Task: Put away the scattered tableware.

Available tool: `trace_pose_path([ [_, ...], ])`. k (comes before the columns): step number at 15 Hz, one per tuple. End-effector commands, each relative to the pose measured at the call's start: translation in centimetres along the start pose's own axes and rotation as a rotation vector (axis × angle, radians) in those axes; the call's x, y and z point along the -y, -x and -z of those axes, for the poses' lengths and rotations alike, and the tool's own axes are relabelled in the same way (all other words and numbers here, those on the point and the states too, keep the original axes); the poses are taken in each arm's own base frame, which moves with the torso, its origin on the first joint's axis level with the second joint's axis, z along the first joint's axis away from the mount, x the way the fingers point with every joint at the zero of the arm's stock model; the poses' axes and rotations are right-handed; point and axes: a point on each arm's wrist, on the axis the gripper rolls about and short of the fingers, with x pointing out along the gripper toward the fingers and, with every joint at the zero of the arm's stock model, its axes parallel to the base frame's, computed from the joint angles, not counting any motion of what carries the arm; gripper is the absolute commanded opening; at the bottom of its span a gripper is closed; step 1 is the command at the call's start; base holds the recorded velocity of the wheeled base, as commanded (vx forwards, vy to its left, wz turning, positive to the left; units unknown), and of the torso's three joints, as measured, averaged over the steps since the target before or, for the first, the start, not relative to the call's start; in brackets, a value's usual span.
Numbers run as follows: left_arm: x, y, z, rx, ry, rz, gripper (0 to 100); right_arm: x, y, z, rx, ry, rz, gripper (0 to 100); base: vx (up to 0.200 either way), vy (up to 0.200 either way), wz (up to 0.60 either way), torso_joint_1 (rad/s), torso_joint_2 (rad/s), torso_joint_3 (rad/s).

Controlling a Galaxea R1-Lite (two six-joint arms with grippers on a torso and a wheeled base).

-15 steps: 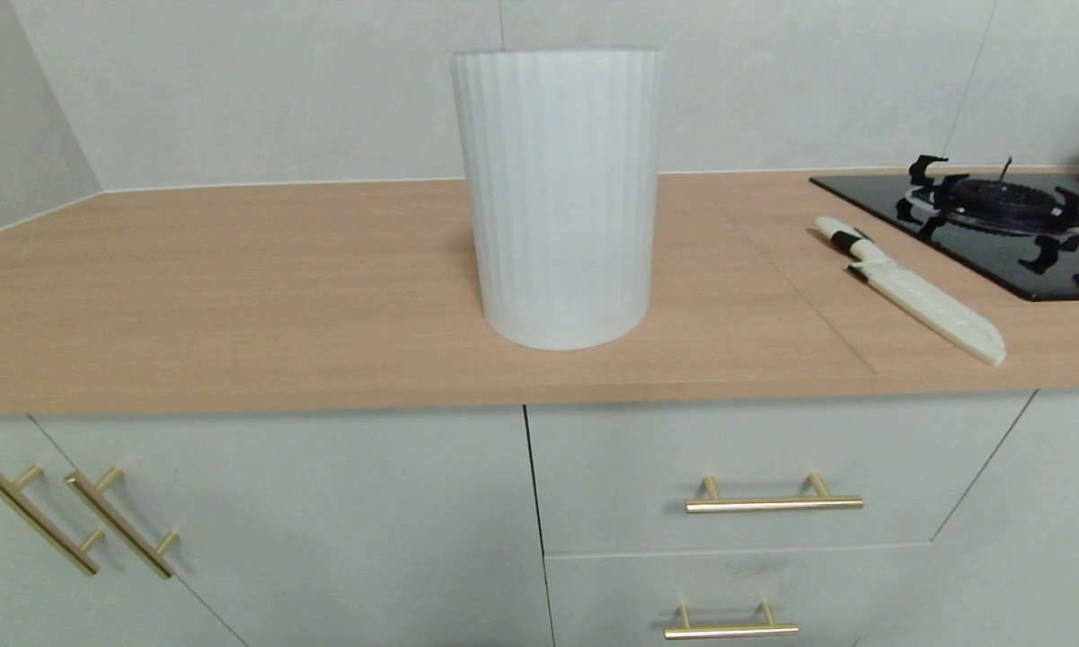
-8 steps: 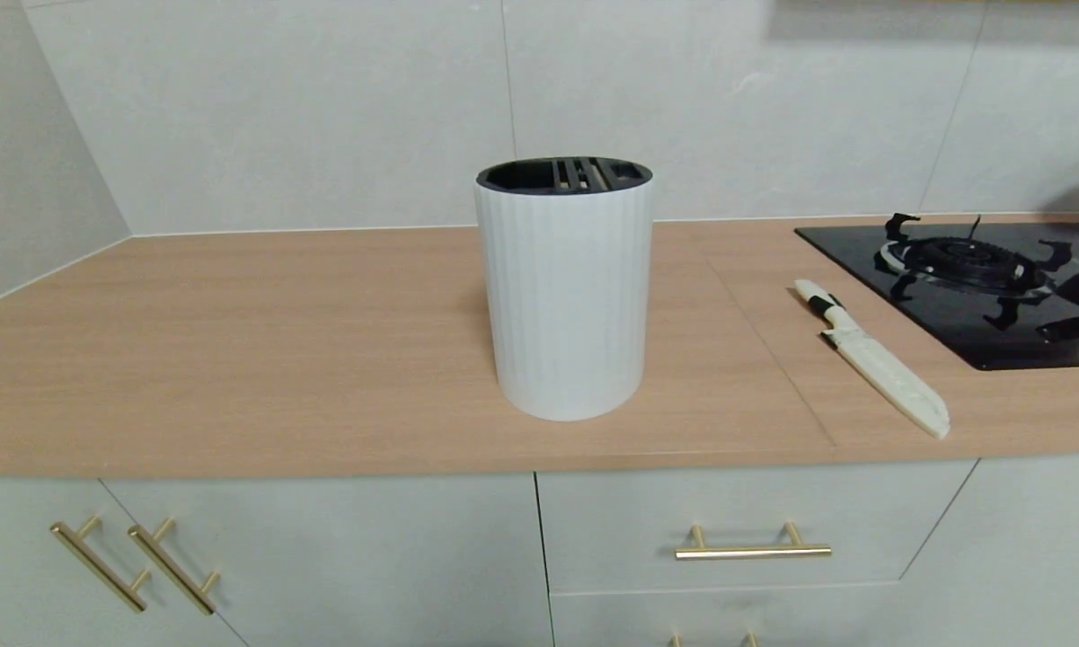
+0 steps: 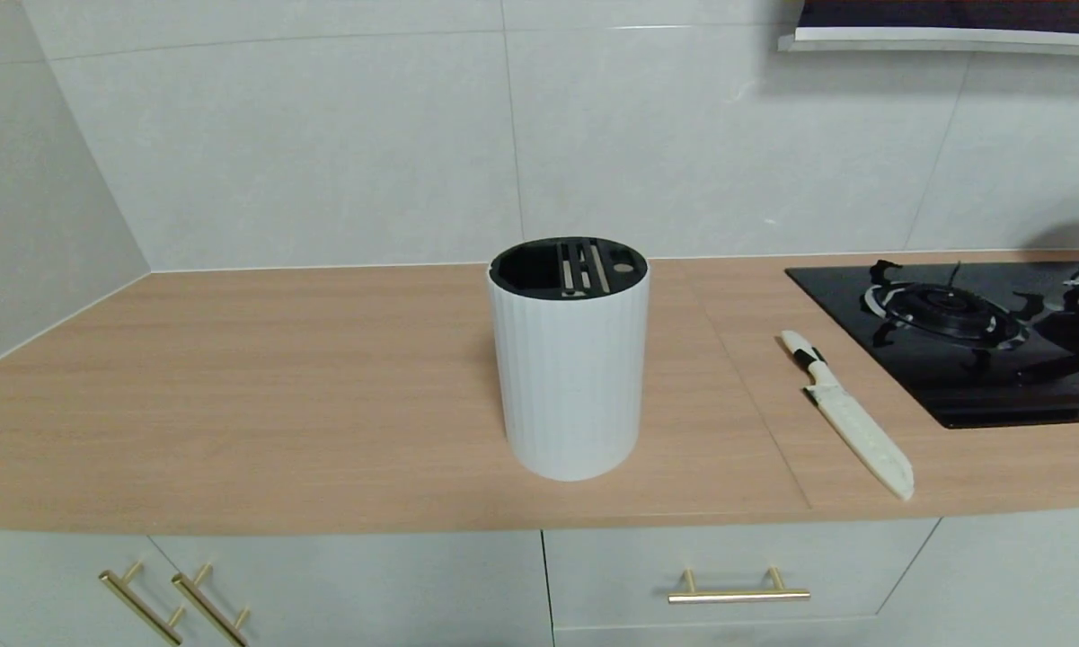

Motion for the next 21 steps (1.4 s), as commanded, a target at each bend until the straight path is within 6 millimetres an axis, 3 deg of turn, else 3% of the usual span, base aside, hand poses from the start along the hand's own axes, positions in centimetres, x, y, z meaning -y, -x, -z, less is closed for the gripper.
trace_pose_path([
  [1,0.00,0.00,0.00,0.000,0.000,-0.001,100,0.01,-0.02,0.03,-0.002,0.000,0.000,100,0.000,0.000,0.00,0.198,-0.50,-0.295],
  [21,0.00,0.00,0.00,0.000,0.000,-0.001,100,0.01,-0.01,-0.01,-0.001,-0.001,0.003,100,0.000,0.000,0.00,0.223,-0.50,-0.281],
])
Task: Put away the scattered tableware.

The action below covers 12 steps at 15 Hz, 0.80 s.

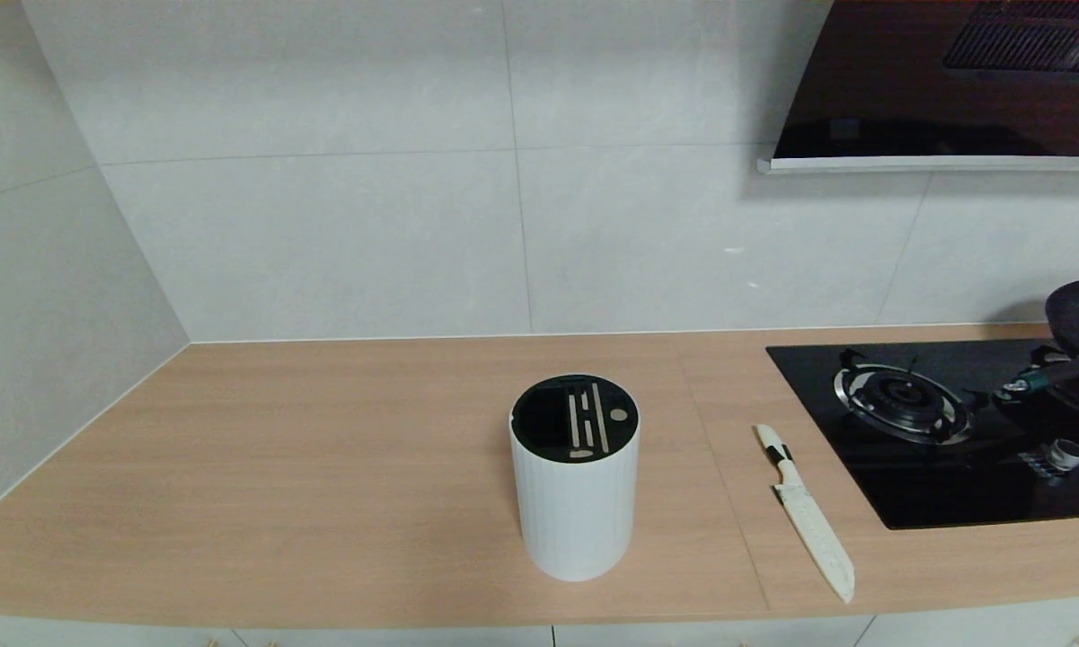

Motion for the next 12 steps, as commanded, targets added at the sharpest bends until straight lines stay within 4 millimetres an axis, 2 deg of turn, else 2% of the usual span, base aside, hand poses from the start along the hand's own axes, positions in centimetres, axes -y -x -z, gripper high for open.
trace_pose_path([
  [1,0.0,0.0,0.0,0.000,0.000,-0.001,100,0.0,0.0,0.0,-0.001,-0.001,0.000,100,0.000,0.000,0.00,0.168,-0.35,-0.178],
  [11,0.0,0.0,0.0,0.000,-0.001,-0.001,100,0.0,0.0,-0.1,0.002,0.038,0.003,100,0.000,0.000,0.00,0.006,-0.01,-0.006],
  [12,0.0,0.0,0.0,0.000,-0.001,-0.001,100,0.0,0.3,-1.2,0.045,0.028,-0.001,100,0.000,0.000,0.00,0.000,0.00,0.000],
])
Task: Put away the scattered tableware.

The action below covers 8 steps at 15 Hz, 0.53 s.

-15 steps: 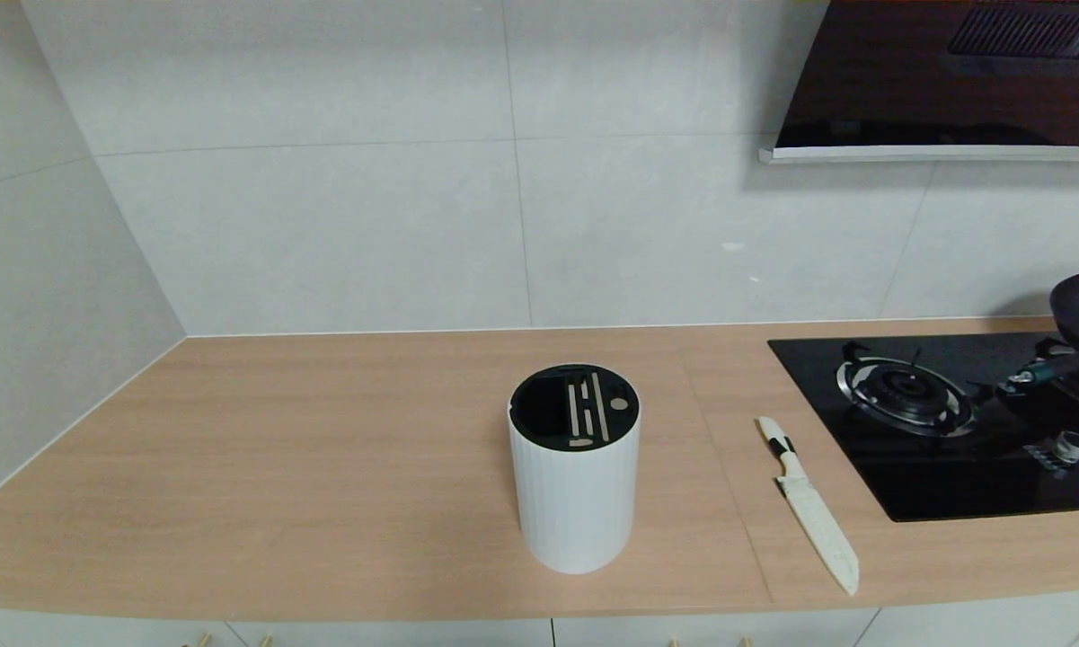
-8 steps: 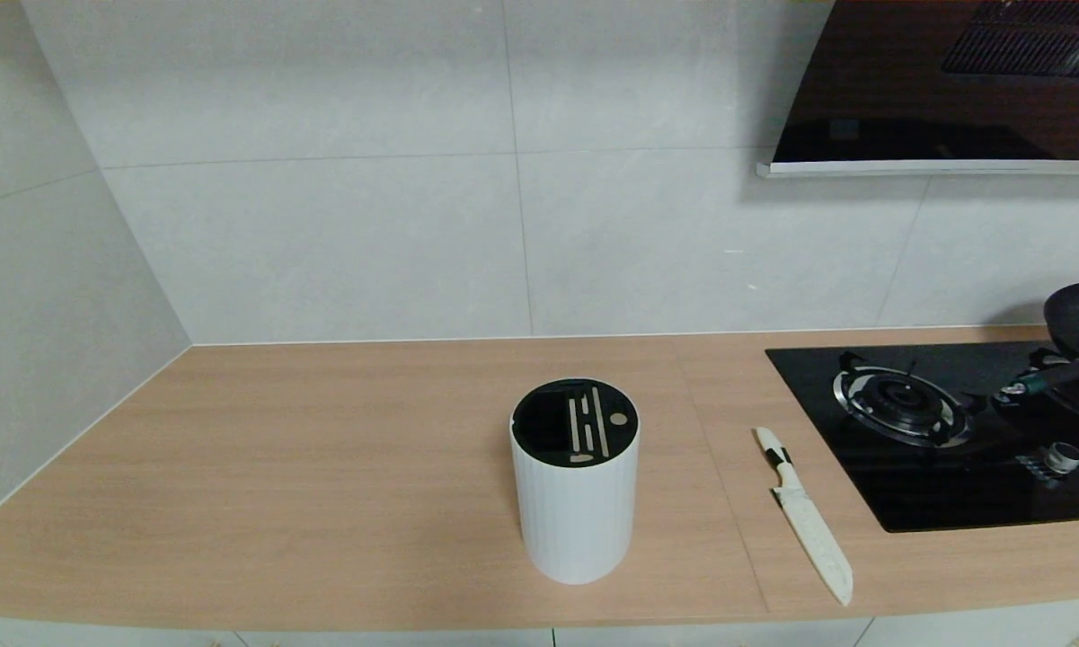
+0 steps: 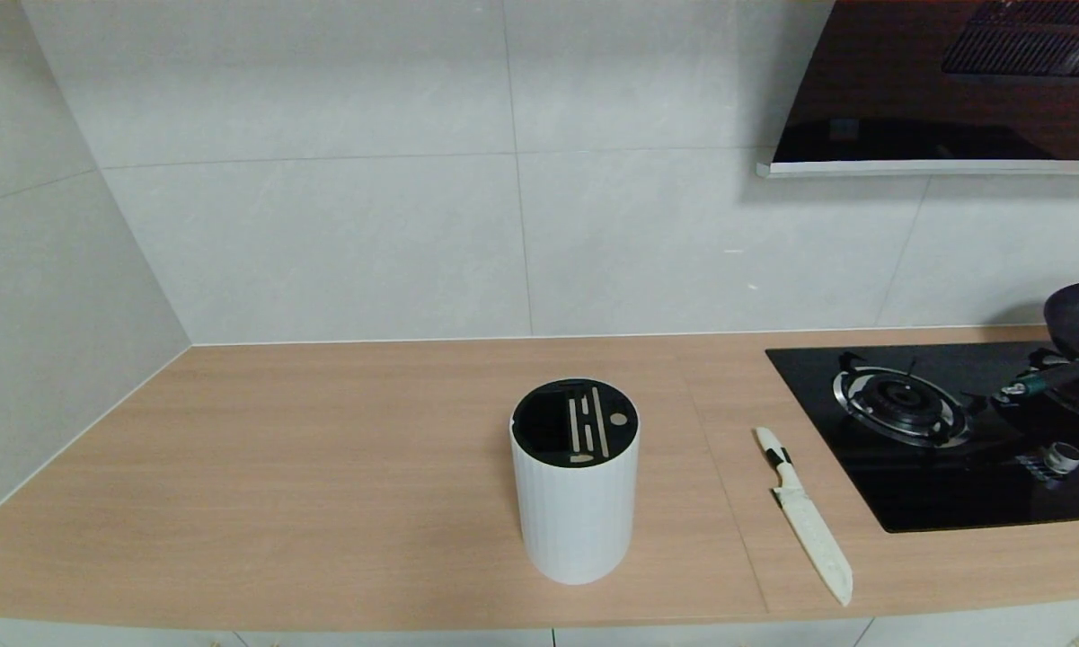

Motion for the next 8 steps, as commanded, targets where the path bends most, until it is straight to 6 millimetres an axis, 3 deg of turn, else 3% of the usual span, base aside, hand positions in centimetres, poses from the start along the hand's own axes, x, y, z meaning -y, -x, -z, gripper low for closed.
trace_pose_path([
  [1,0.0,0.0,0.0,0.000,0.000,-0.001,100,0.2,0.8,-4.1,0.096,-0.026,-0.019,100,0.000,0.000,0.00,0.000,0.00,0.000],
  [4,0.0,0.0,0.0,0.000,0.000,-0.001,100,0.3,-1.2,-7.7,-0.008,-0.029,-0.080,100,0.000,0.000,0.00,0.000,0.00,0.000],
  [8,0.0,0.0,0.0,0.000,0.000,-0.001,100,0.1,-7.2,-11.8,-0.198,-0.032,-0.131,100,0.000,0.000,0.00,0.000,0.00,0.000],
])
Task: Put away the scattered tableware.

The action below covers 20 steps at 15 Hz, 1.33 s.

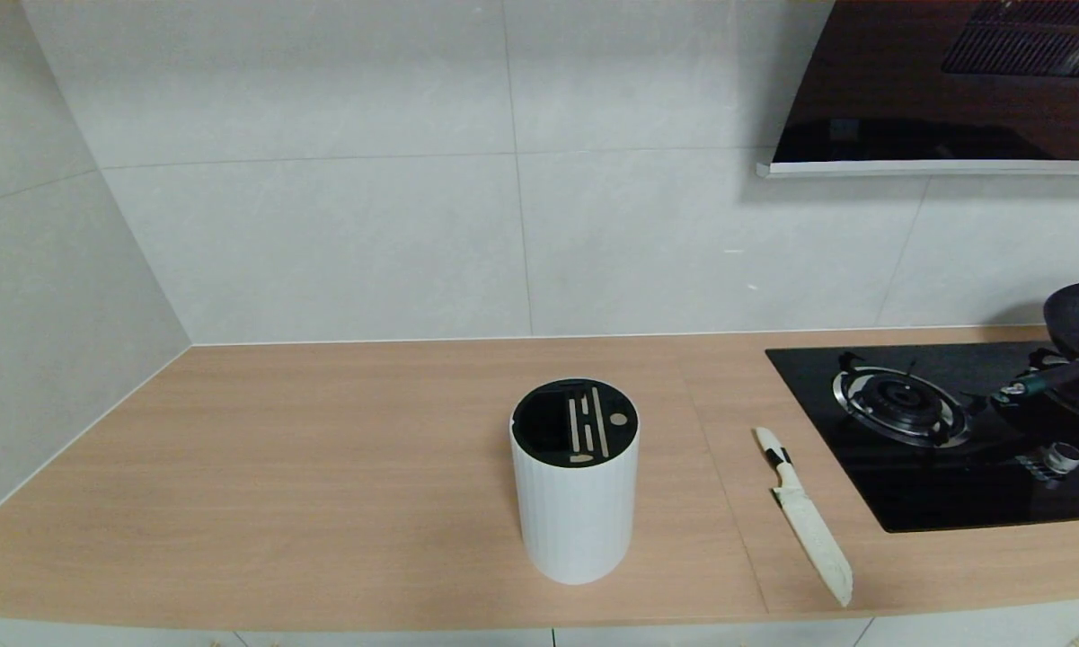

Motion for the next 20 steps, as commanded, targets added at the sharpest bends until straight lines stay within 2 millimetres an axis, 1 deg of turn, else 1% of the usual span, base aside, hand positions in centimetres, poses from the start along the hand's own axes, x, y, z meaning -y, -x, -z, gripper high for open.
trace_pose_path([
  [1,0.0,0.0,0.0,0.000,0.000,-0.001,100,0.1,-5.1,-3.1,-0.157,-0.008,-0.037,100,0.000,0.000,0.00,0.000,0.00,0.000],
  [2,0.0,0.0,0.0,0.000,0.000,-0.001,100,0.1,-8.0,-4.1,-0.170,-0.007,-0.052,100,0.000,0.000,0.00,0.000,0.00,0.000],
  [4,0.0,0.0,0.0,0.000,0.000,-0.001,100,0.0,-11.0,-4.4,-0.223,-0.007,-0.060,100,0.000,0.000,0.00,0.000,0.00,0.000],
  [5,0.0,0.0,0.0,0.000,0.000,-0.001,100,0.0,-12.6,-4.4,-0.255,-0.009,-0.063,100,0.000,0.000,0.00,0.000,0.00,0.000],
  [6,0.0,0.0,0.0,0.000,0.000,-0.001,100,-0.1,-13.6,-4.2,-0.279,-0.010,-0.066,100,0.000,0.000,0.00,0.000,0.00,0.000],
  [7,0.0,0.0,0.0,0.000,0.000,-0.001,100,-0.2,-15.9,-3.8,-0.322,-0.010,-0.077,100,0.000,0.000,0.00,0.000,0.00,0.000],
  [9,0.0,0.0,0.0,0.000,0.000,-0.001,100,-0.5,-18.9,-3.2,-0.364,-0.007,-0.083,100,0.000,0.000,0.00,0.000,0.00,0.000],
  [10,0.0,0.0,0.0,0.000,0.000,-0.001,100,-0.7,-20.0,-2.8,-0.375,-0.005,-0.087,100,0.000,0.000,0.00,0.000,0.00,0.000],
  [14,0.0,0.0,0.0,0.000,0.000,-0.001,100,-1.0,-22.7,-0.7,-0.436,-0.002,-0.091,100,0.000,0.000,0.00,0.000,0.00,0.000],
  [17,0.0,0.0,0.0,0.000,0.002,-0.001,100,-1.0,-25.0,1.6,-0.494,0.002,-0.073,100,0.000,0.000,0.00,0.000,0.00,0.000],
  [19,0.0,0.0,0.0,0.000,0.000,-0.001,100,-1.0,-26.2,3.0,-0.533,0.006,-0.058,100,0.000,0.000,0.00,0.000,0.00,0.000],
  [20,0.0,0.0,0.0,0.000,0.002,-0.001,100,-1.1,-27.0,4.1,-0.557,0.007,-0.056,100,0.000,0.000,0.00,0.000,0.00,0.000],
])
